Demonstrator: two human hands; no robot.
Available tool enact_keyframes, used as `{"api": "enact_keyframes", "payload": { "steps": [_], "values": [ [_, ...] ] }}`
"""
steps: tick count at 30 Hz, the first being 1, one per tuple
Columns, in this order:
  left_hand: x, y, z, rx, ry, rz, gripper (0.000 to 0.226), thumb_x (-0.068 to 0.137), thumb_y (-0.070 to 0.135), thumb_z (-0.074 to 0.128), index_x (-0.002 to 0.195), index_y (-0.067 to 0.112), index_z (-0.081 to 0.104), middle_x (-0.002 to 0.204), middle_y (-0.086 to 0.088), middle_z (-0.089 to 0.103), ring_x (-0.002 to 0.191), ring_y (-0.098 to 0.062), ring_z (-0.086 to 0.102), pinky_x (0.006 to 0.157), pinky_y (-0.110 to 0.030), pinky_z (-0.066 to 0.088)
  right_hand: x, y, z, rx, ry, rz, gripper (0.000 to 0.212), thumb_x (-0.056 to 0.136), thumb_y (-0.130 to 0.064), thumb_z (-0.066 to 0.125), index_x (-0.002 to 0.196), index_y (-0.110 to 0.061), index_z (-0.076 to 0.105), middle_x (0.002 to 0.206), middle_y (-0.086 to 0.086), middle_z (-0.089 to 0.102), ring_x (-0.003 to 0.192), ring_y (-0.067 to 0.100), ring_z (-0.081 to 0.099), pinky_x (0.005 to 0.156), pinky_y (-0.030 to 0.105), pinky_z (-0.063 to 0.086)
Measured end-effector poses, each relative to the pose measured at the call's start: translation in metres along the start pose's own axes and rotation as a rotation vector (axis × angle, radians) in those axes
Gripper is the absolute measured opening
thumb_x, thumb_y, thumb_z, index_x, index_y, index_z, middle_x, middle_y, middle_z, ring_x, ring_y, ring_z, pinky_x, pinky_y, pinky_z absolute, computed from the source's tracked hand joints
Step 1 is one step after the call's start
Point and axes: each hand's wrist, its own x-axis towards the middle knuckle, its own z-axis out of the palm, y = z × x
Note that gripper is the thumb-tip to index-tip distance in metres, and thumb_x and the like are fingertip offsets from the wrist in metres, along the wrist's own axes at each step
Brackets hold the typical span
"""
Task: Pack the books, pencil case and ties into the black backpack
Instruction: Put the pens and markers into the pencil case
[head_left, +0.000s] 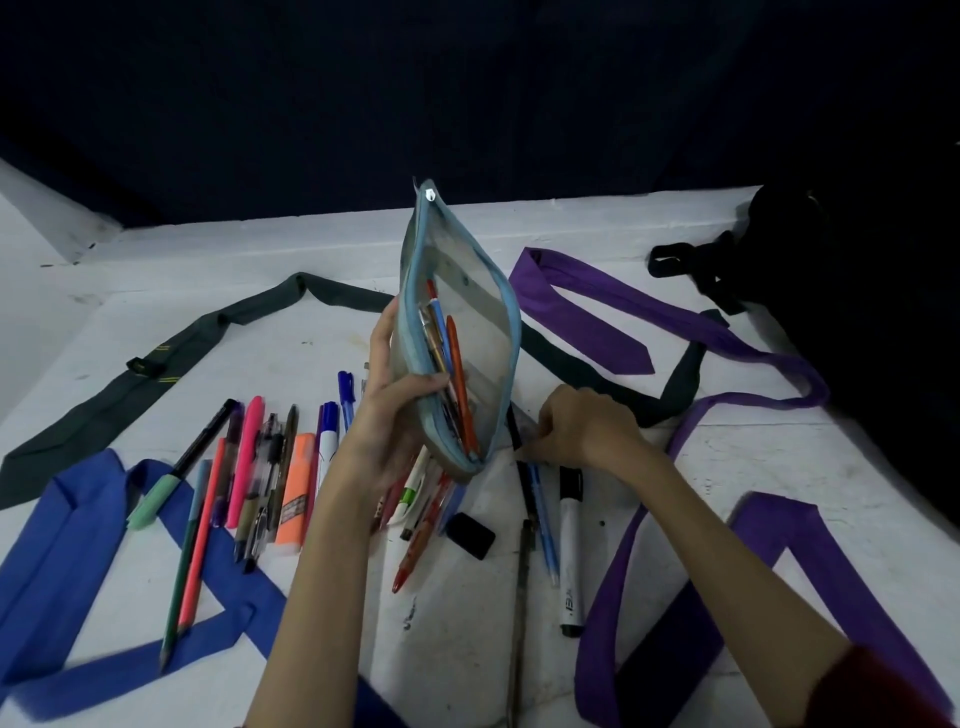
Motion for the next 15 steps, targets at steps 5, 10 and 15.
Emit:
{"api": "enact_keyframes", "payload": {
  "steps": [5,10,15],
  "values": [
    [-0.001,0.005,-0.003,0.041,0.017,0.017,0.087,0.067,0.001,0.061,0.141,0.036,0.032,0.130,-0.016,0.045,0.108,-0.041,0.053,0.074,-0.038,0.056,0.001,0.001,0.003,0.127,-0.021,0.009,0.037,0.083,-0.037,0.067,0.062,-0.013,0.048,0.062,0.000,0.051,0.056,0.012,0.048,0.048,0.023,0.036],
    [-0.002,0.010,-0.009,0.060,0.044,0.024,0.095,0.056,0.016,0.070,0.141,0.037,0.032,0.136,-0.017,0.043,0.115,-0.044,0.049,0.076,-0.037,0.057,0.006,0.000,-0.003,0.537,0.369,-0.011,0.022,0.093,-0.028,0.054,0.085,-0.007,0.052,0.068,0.000,0.052,0.071,0.019,0.054,0.058,0.028,0.039],
    [-0.003,0.010,-0.007,0.071,0.038,0.034,0.093,0.058,0.013,0.069,0.140,0.037,0.034,0.136,-0.015,0.044,0.120,-0.048,0.046,0.093,-0.054,0.047,0.018,-0.006,0.007,0.345,0.215,0.005,0.031,0.091,-0.039,0.057,0.088,-0.009,0.048,0.075,0.001,0.052,0.075,0.020,0.056,0.062,0.028,0.043]
  ]
}}
